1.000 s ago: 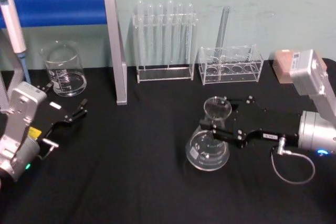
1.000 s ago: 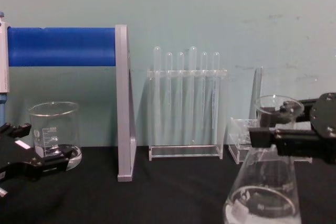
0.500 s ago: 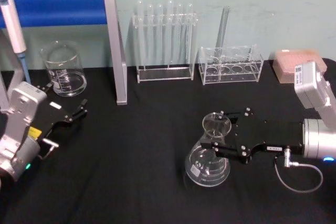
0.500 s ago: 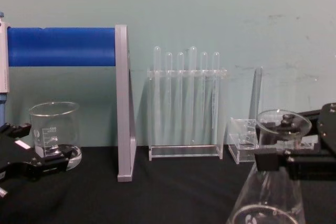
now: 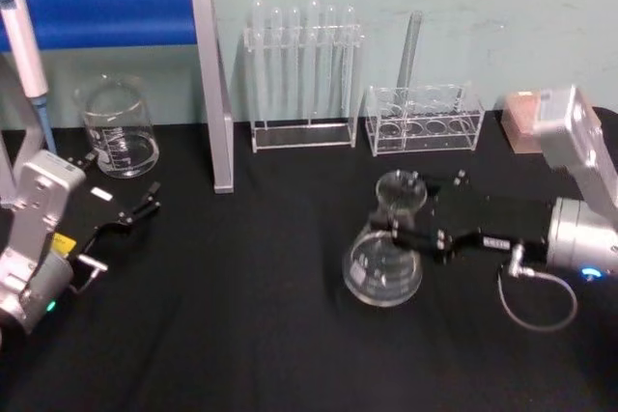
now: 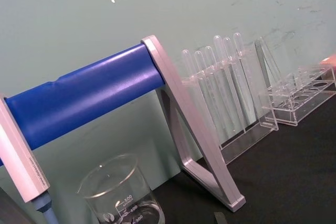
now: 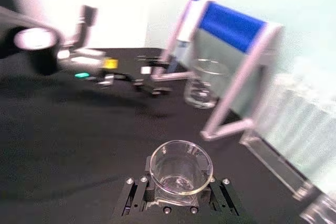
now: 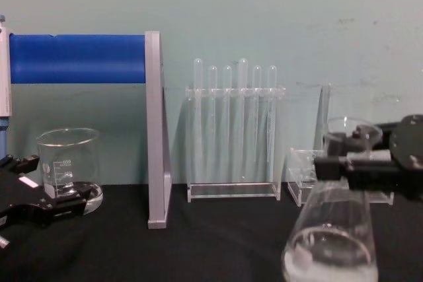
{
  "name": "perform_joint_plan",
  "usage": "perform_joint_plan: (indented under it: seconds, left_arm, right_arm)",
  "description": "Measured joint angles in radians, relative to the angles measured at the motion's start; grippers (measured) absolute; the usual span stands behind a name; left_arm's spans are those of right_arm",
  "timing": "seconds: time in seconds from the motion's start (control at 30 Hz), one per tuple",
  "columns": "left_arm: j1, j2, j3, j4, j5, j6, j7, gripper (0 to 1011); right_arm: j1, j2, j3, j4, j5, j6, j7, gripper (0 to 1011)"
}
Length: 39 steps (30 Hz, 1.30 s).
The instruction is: Grasp the erlenmeyer flask with one hand, shake it three times, then place it back.
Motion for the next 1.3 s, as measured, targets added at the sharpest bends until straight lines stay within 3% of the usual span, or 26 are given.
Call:
perform_joint_plan:
  seconds: [0.27, 0.3, 0.33, 0.7, 1.03, 1.3]
  left_arm:
    - [0.0, 0.0, 0.0, 0.0, 0.0, 0.0, 0.0, 1001]
    - [0.0, 0.0, 0.0, 0.0, 0.0, 0.0, 0.0, 1001]
    - [0.0, 0.0, 0.0, 0.0, 0.0, 0.0, 0.0, 1001]
    - [0.0, 0.0, 0.0, 0.0, 0.0, 0.0, 0.0, 1001]
    - [0.0, 0.0, 0.0, 0.0, 0.0, 0.0, 0.0, 1001]
    - [0.0, 0.0, 0.0, 0.0, 0.0, 0.0, 0.0, 1001]
  right_arm:
    - [-0.008, -0.092, 0.064, 0.021, -0.007, 0.13, -0.242, 457]
    - [-0.008, -0.092, 0.064, 0.021, -0.007, 0.13, -0.242, 457]
    - [-0.008, -0.116, 0.08, 0.029, -0.015, 0.157, -0.296, 457]
    - [0.005, -0.204, 0.133, 0.079, -0.064, 0.241, -0.476, 457]
    - [0.014, -0.245, 0.157, 0.096, -0.098, 0.284, -0.538, 457]
    - [-0.002, -0.237, 0.161, 0.069, -0.105, 0.282, -0.478, 457]
